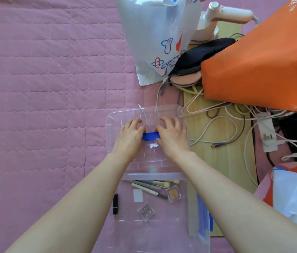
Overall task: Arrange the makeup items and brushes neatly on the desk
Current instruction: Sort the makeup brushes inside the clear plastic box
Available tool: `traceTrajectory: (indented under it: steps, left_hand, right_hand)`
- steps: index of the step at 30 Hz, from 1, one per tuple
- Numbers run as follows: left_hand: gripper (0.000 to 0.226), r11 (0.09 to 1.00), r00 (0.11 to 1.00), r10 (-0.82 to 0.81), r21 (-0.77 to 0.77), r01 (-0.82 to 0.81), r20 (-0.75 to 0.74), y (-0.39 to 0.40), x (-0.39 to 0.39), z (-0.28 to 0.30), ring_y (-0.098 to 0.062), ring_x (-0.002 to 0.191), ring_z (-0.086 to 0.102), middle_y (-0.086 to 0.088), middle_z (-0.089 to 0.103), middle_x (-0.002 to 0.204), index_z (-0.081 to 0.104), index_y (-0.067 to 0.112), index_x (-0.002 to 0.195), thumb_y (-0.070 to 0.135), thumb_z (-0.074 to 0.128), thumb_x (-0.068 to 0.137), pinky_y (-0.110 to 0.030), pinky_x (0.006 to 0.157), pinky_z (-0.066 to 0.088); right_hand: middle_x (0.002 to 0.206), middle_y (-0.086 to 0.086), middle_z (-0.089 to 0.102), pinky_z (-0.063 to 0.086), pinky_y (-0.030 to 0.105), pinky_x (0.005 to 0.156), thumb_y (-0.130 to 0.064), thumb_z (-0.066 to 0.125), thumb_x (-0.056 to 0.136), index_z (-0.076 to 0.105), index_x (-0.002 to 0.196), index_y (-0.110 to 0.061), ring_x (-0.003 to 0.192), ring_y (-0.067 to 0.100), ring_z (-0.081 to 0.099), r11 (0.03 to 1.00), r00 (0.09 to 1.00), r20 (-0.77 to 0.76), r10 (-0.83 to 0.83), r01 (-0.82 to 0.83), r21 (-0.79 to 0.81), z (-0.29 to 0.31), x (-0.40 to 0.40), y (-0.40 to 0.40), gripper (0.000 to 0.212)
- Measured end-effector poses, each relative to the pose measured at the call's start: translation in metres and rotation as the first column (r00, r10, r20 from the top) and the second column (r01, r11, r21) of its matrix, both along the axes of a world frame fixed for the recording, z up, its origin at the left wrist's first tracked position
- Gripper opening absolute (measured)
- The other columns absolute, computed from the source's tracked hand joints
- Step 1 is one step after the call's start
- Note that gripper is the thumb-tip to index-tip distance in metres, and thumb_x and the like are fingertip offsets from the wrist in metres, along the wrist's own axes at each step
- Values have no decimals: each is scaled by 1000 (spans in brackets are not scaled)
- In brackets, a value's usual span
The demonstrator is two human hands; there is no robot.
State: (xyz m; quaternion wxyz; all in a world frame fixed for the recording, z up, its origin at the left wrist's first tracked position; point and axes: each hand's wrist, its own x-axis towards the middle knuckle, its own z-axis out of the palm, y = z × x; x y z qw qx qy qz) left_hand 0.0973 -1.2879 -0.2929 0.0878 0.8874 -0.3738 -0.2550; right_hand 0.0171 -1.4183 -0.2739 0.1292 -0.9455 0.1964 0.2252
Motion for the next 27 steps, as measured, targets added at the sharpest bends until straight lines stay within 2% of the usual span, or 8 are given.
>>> traceTrajectory:
  steps: [3, 7, 12, 16, 19, 23, 27]
  left_hand:
    - [25, 999, 999, -34, 26, 34, 24, 0, 1, -4, -26, 136, 26, -7, 33, 146, 57, 9, 115, 10, 53, 90, -42, 103, 36]
    - [28, 999, 998, -48, 18, 47, 30, 1, 2, -6, -25, 137, 26, -7, 33, 147, 56, 9, 118, 7, 50, 90, -39, 101, 37]
    - [38, 999, 999, -26, 22, 27, -26, 3, 1, 3, -23, 143, 18, -6, 28, 152, 50, 9, 130, 6, 46, 92, -38, 109, 30]
    - [45, 999, 997, 34, -6, -35, -64, 7, -1, 19, -21, 144, 16, -5, 26, 154, 43, 11, 138, 8, 47, 93, -36, 111, 29]
    - [45, 995, 997, 72, -62, -74, -40, 13, -5, 37, -21, 141, 24, -5, 35, 149, 41, 12, 139, 11, 47, 95, -34, 107, 32]
    - [41, 973, 981, 170, -141, -182, -95, 27, -18, 63, -23, 125, 42, -7, 52, 133, 44, 12, 137, 14, 46, 96, -39, 97, 41]
    - [35, 934, 975, 218, -283, -218, -33, 47, -45, 94, -25, 113, 51, -7, 62, 119, 53, 9, 129, 10, 49, 94, -40, 88, 44]
  right_hand:
    - [148, 0, 26, 25, 54, 110, -17, 62, 85, 52, 118, -25, 137, 34, 19, 1000, 1000, -16, 22, -22, -3, -7, -2, -1, 36]
    - [149, 1, 26, 25, 54, 110, -17, 57, 88, 53, 117, -24, 137, 34, 19, 1000, 1000, -16, 6, -5, 28, -8, -1, -2, 30]
    - [153, 2, 22, 19, 54, 113, -19, 54, 92, 49, 128, -26, 141, 34, 15, 997, 1000, -26, 10, -8, 75, -6, -6, -3, 37]
    - [157, 4, 19, 17, 47, 117, -31, 52, 95, 44, 137, -19, 145, 31, 8, 984, 994, 31, -106, 100, 144, 8, -9, 2, 45]
    - [157, 5, 20, 18, 44, 117, -31, 48, 96, 40, 141, -16, 146, 29, 8, 979, 980, 119, -157, 139, 146, 23, -14, 10, 48]
    - [156, 5, 24, 18, 43, 118, -28, 48, 97, 38, 141, -14, 147, 26, 9, 972, 952, 229, -204, 169, 166, 48, -29, 24, 48]
    - [153, 7, 30, 17, 37, 118, -25, 49, 96, 40, 141, -10, 146, 26, 14, 976, 936, 300, -184, 137, 171, 74, -60, 45, 47]
